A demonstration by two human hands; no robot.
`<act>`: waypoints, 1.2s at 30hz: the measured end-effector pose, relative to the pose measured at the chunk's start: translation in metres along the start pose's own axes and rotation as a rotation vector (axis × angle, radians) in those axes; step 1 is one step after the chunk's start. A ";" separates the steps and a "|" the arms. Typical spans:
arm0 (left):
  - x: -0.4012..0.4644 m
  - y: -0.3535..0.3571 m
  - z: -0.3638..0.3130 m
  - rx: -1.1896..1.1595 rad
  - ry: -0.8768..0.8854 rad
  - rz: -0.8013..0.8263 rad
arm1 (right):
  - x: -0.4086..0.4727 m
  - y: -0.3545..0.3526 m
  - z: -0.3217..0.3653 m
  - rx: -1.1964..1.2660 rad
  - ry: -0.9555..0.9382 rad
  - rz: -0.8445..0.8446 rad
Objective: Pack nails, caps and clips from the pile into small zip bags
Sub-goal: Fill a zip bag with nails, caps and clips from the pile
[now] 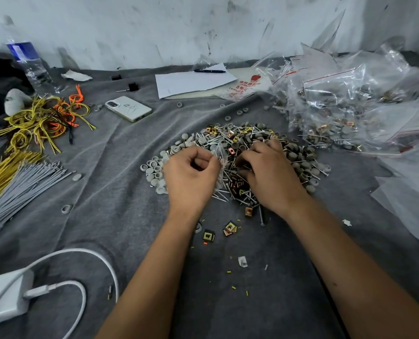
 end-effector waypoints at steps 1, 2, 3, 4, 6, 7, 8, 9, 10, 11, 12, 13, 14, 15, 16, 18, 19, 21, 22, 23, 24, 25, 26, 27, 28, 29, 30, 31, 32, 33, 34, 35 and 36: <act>0.000 0.000 0.000 0.000 -0.002 0.002 | 0.000 -0.001 0.000 0.022 0.009 -0.012; -0.001 0.000 -0.001 0.005 -0.004 0.002 | 0.000 -0.001 -0.001 0.043 0.013 -0.019; -0.001 0.000 -0.001 0.013 -0.007 0.001 | 0.000 -0.001 -0.002 0.057 0.011 -0.019; -0.001 0.000 -0.001 0.018 -0.010 0.001 | 0.000 -0.002 -0.003 0.064 0.007 -0.016; 0.000 0.000 -0.001 0.029 -0.022 0.011 | 0.000 -0.003 -0.002 0.091 -0.006 -0.050; 0.000 0.000 0.000 0.042 -0.024 0.019 | 0.000 -0.006 -0.001 0.133 -0.006 -0.099; 0.000 0.000 -0.001 0.057 -0.022 0.026 | 0.000 -0.008 -0.001 0.200 -0.003 -0.164; 0.000 0.000 -0.001 0.072 -0.015 0.033 | 0.000 -0.012 0.000 0.281 -0.004 -0.233; 0.000 0.001 -0.001 0.084 -0.006 0.040 | 0.000 -0.015 0.001 0.362 -0.018 -0.289; 0.000 0.001 -0.002 0.095 0.002 0.047 | 0.000 -0.017 0.003 0.425 -0.048 -0.321; -0.001 0.001 -0.003 0.103 0.006 0.053 | -0.001 -0.019 0.005 0.461 -0.088 -0.329; 0.000 0.002 -0.003 0.110 0.007 0.057 | -0.001 -0.019 0.007 0.470 -0.131 -0.322; 0.000 0.002 -0.003 0.118 0.008 0.059 | -0.001 -0.019 0.009 0.464 -0.168 -0.308; 0.001 0.001 -0.002 0.124 0.008 0.060 | -0.002 -0.018 0.011 0.452 -0.195 -0.290; 0.001 0.001 -0.002 0.126 0.008 0.063 | -0.002 -0.016 0.011 0.441 -0.209 -0.271; 0.001 0.001 -0.002 0.109 0.014 0.076 | -0.002 -0.014 0.012 0.421 -0.213 -0.244; 0.001 0.001 -0.002 0.100 0.020 0.080 | -0.002 -0.013 0.011 0.412 -0.213 -0.235; 0.000 0.001 -0.003 0.096 0.028 0.081 | -0.002 -0.014 0.011 0.400 -0.220 -0.226; 0.000 0.001 -0.003 0.090 0.024 0.077 | -0.003 -0.015 0.011 0.404 -0.226 -0.225; 0.000 0.001 -0.003 0.075 0.016 0.070 | -0.004 -0.015 0.010 0.418 -0.230 -0.220; 0.001 0.001 -0.002 0.057 0.005 0.060 | -0.004 -0.016 0.010 0.439 -0.228 -0.209; 0.001 0.000 -0.002 0.043 -0.004 0.048 | -0.005 -0.017 0.009 0.463 -0.222 -0.191; 0.001 0.000 -0.002 0.035 -0.006 0.038 | -0.005 -0.017 0.009 0.489 -0.218 -0.170; 0.000 -0.001 -0.003 0.028 -0.006 0.033 | -0.005 -0.017 0.009 0.514 -0.218 -0.149; 0.000 0.000 -0.003 0.014 -0.009 0.029 | -0.005 -0.017 0.009 0.537 -0.220 -0.128; 0.000 -0.001 -0.004 -0.008 -0.015 0.022 | -0.005 -0.017 0.009 0.560 -0.221 -0.105; 0.000 -0.001 -0.004 -0.035 -0.024 0.011 | -0.005 -0.018 0.010 0.584 -0.218 -0.078; 0.001 -0.001 -0.003 -0.062 -0.034 -0.002 | -0.005 -0.018 0.010 0.610 -0.214 -0.051; 0.001 -0.002 -0.003 -0.080 -0.045 -0.018 | -0.005 -0.018 0.011 0.636 -0.213 -0.029; 0.002 -0.003 -0.002 -0.089 -0.055 -0.034 | -0.005 -0.019 0.011 0.660 -0.213 -0.015; 0.002 -0.003 -0.002 -0.095 -0.061 -0.051 | -0.005 -0.019 0.011 0.685 -0.208 -0.009; 0.003 -0.003 -0.002 -0.097 -0.060 -0.068 | -0.005 -0.019 0.011 0.714 -0.195 -0.008; 0.003 -0.004 -0.002 -0.095 -0.054 -0.083 | -0.004 -0.019 0.011 0.745 -0.178 -0.010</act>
Point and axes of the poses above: each hand's wrist, its own x-axis towards the middle knuckle, its own y-axis out of the palm, z = x × y, the point moved 1 cm from there along x, towards the middle knuckle, and after that the axes turned 8 degrees about -x, right-handed, at the moved point
